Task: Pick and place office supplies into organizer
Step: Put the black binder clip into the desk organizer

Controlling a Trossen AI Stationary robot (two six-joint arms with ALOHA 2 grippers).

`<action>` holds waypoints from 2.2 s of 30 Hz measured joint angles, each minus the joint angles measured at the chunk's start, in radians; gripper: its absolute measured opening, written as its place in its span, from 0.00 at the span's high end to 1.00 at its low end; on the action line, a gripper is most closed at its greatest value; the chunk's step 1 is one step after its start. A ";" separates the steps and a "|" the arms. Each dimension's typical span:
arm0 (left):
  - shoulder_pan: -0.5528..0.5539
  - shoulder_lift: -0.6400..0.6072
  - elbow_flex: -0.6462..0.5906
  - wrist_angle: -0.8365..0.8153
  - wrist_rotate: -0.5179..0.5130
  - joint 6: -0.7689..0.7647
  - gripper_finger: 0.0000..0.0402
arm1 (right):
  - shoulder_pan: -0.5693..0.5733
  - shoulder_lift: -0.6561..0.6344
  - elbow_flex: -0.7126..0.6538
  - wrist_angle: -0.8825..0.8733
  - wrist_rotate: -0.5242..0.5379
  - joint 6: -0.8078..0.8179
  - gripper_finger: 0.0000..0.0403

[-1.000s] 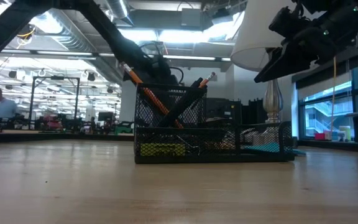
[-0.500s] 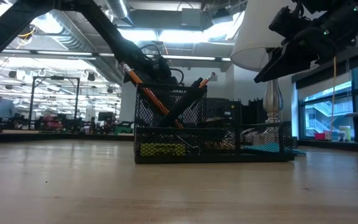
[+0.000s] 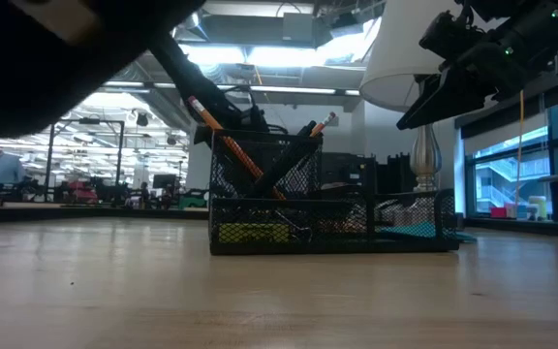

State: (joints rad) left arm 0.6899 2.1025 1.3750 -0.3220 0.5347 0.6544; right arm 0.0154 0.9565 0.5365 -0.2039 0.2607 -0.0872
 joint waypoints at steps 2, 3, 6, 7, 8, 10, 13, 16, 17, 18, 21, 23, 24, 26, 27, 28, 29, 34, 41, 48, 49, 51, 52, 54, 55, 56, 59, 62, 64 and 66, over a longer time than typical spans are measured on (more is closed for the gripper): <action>0.000 -0.001 0.000 -0.006 0.007 0.006 0.58 | 0.000 0.000 0.000 -0.001 0.000 0.000 0.30; 0.000 -0.001 0.000 -0.018 0.016 0.010 0.58 | 0.000 0.000 0.000 -0.001 0.000 0.000 0.30; -0.001 0.000 0.000 -0.041 0.018 0.013 0.58 | 0.000 0.000 0.000 -0.002 0.000 0.000 0.30; -0.003 0.004 0.000 -0.045 0.019 0.016 0.58 | 0.000 0.000 0.000 -0.002 0.000 0.000 0.30; -0.004 0.009 0.000 -0.045 0.018 0.018 0.58 | 0.000 0.000 0.000 -0.002 0.000 0.000 0.30; -0.004 0.022 0.000 -0.047 0.016 0.021 0.58 | 0.000 0.000 0.000 -0.002 0.000 0.000 0.30; -0.008 0.024 0.000 -0.027 0.018 0.017 0.59 | 0.000 0.000 0.000 -0.003 0.000 0.000 0.30; -0.009 0.024 0.000 -0.018 0.017 0.016 0.62 | 0.000 0.000 0.000 -0.007 0.000 0.000 0.30; -0.008 0.024 0.000 -0.014 0.017 0.016 0.63 | 0.000 0.000 0.000 -0.008 0.000 0.000 0.30; -0.008 0.024 0.000 -0.011 0.017 0.015 0.65 | 0.000 0.000 0.000 -0.008 0.000 0.000 0.30; -0.007 0.024 0.000 -0.010 0.010 0.014 0.70 | 0.000 0.000 0.000 -0.009 0.000 0.000 0.30; -0.007 0.024 0.000 -0.005 0.003 0.014 0.73 | 0.000 0.000 0.000 -0.012 0.000 0.000 0.30; -0.007 0.024 0.000 -0.001 -0.001 0.014 0.75 | 0.000 0.000 0.000 -0.013 0.000 0.000 0.30; -0.007 0.024 0.000 0.009 -0.003 0.014 0.78 | 0.000 0.000 0.000 -0.017 0.000 0.000 0.30; -0.007 0.024 0.000 0.013 -0.006 0.014 0.80 | 0.000 0.000 0.000 -0.019 0.000 0.000 0.30; -0.007 0.024 0.000 0.015 -0.009 0.014 0.82 | 0.000 0.000 0.000 -0.019 0.000 0.000 0.30; -0.007 0.024 0.000 0.016 -0.012 0.017 0.83 | 0.000 0.000 0.000 -0.019 0.000 0.000 0.30; -0.007 0.021 0.000 0.019 -0.027 0.023 0.91 | 0.000 0.000 0.000 -0.019 0.000 0.000 0.30; 0.002 0.018 0.003 0.018 -0.024 0.020 0.99 | 0.000 0.000 0.000 -0.019 0.000 0.001 0.30; 0.001 -0.005 0.000 -0.010 -0.053 -0.013 0.99 | 0.000 0.000 0.000 -0.019 0.000 0.003 0.30; 0.002 -0.018 -0.002 -0.024 -0.064 -0.013 0.99 | 0.000 0.000 0.000 -0.019 0.000 0.003 0.30; 0.002 -0.055 -0.003 -0.046 -0.084 -0.013 0.99 | 0.000 0.000 0.000 -0.019 0.000 0.003 0.30; 0.001 -0.079 -0.003 -0.054 -0.102 -0.014 0.99 | 0.000 0.000 0.000 -0.020 0.000 0.003 0.30; -0.002 -0.132 -0.001 -0.082 -0.131 -0.023 1.00 | 0.000 0.000 0.000 -0.026 0.000 0.003 0.30; -0.006 -0.155 -0.001 -0.101 -0.134 -0.032 1.00 | 0.000 0.000 0.000 -0.031 0.000 0.003 0.30; -0.012 -0.177 -0.001 -0.110 -0.133 -0.045 1.00 | 0.000 0.000 0.000 -0.035 0.000 0.003 0.30; -0.045 -0.253 -0.001 -0.159 -0.126 -0.065 1.00 | 0.000 0.000 0.000 -0.040 0.000 0.003 0.30; -0.111 -0.324 -0.007 -0.188 -0.121 -0.059 1.00 | 0.000 0.000 0.000 -0.046 0.000 0.002 0.30; -0.167 -0.367 -0.018 -0.194 -0.121 -0.058 1.00 | 0.000 0.000 0.000 -0.051 0.000 0.003 0.30; -0.233 -0.408 -0.026 -0.194 -0.121 -0.058 1.00 | 0.000 0.001 0.000 -0.055 0.000 0.004 0.30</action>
State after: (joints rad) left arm 0.4571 1.6947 1.3494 -0.5160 0.4141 0.5960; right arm 0.0151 0.9572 0.5369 -0.2588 0.2607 -0.0835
